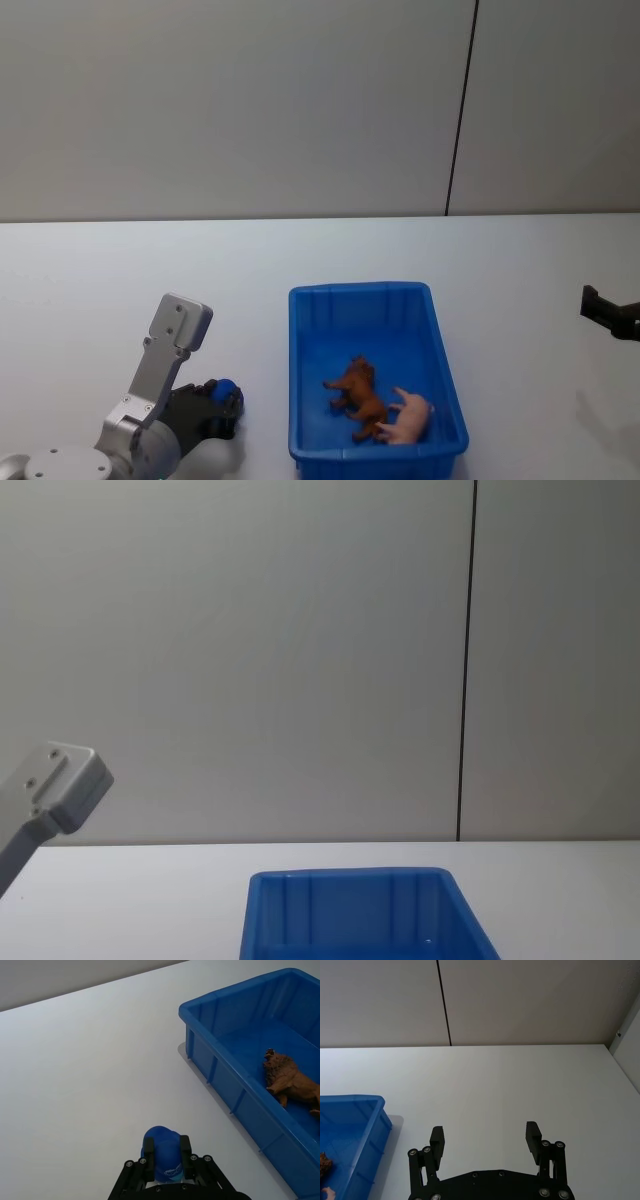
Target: Pick up the two dolls from the table and place them into the box.
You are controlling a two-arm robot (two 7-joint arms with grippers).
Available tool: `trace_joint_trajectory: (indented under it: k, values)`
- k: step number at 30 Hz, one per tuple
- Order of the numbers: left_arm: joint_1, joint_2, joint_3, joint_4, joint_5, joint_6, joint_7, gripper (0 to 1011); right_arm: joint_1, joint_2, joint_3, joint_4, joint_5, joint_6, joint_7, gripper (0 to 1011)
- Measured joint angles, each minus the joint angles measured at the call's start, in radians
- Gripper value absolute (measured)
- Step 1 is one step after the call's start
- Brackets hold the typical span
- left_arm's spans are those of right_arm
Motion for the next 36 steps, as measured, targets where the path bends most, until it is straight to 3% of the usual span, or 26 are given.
trace_joint_trajectory:
  k: [12,26,36]
  values:
    - [-0.005,-0.009,-0.004,0.002,0.003,-0.020,0.025,234,0.000,0.000,0.000,0.000,0.000,0.000,0.000,1001]
    - [-0.038,-0.039,-0.022,0.009,0.034,-0.131,0.094,160,0.000,0.000,0.000,0.000,0.000,0.000,0.000,1001]
    - [-0.089,-0.076,-0.032,0.023,0.051,-0.230,0.082,112,0.000,0.000,0.000,0.000,0.000,0.000,0.000,1001]
